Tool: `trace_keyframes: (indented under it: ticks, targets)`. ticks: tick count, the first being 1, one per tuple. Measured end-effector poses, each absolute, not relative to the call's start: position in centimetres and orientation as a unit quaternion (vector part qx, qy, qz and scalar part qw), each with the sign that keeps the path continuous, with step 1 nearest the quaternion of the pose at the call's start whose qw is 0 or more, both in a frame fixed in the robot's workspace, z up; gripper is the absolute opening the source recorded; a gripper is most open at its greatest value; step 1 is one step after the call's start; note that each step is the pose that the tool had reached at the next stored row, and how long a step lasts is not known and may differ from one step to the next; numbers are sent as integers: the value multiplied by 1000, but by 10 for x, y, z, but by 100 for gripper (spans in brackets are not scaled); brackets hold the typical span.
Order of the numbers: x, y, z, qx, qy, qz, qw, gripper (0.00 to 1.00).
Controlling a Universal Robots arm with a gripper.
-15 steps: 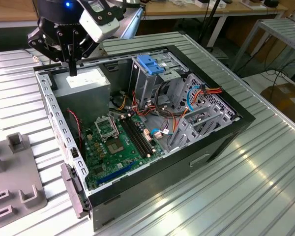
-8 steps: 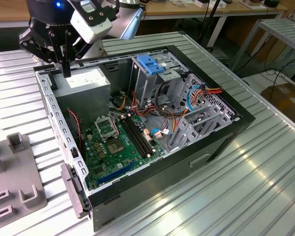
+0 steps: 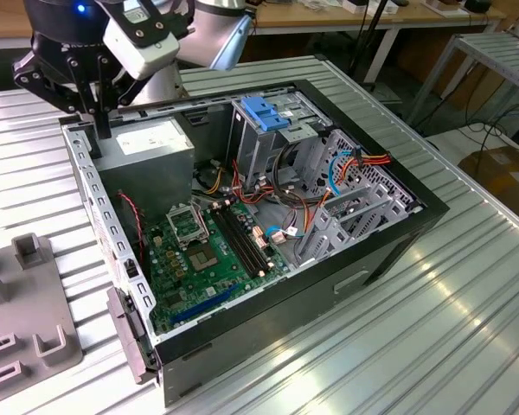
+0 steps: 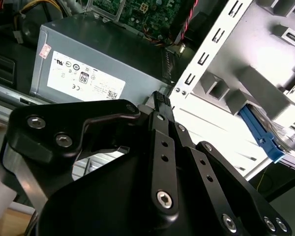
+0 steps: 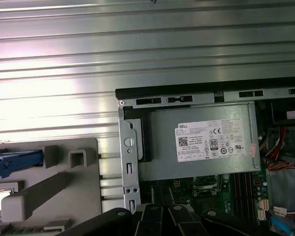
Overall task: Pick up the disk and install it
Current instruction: 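Reach for the disk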
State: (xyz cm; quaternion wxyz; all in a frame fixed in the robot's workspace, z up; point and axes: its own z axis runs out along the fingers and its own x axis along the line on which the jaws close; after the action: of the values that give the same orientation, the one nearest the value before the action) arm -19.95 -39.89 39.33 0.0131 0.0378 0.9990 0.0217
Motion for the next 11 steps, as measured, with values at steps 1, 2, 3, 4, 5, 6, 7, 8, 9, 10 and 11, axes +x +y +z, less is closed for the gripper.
trace_keyframes:
  ticks: [1,2,3,4,5,6,7,8,9,10,11]
  targets:
    - [-201,-399,393,38,999,22,13,10]
    - [-203,-399,393,38,999,22,13,10]
    - [-206,-399,393,38,999,22,13,10]
    - [-208,-399,393,38,999,22,13,10]
    - [-210,-399,393,38,999,22,13,10]
    - [-211,-399,393,38,999,22,13,10]
    - [-215,-399,393,38,999,22,13,10]
    - [-218,-399,393,38,999,22,13,10]
    - [-222,-399,393,38,999,22,13,10]
    - [-224,-399,393,38,999,22,13,10]
    - [-226,-399,393,38,999,22,13,10]
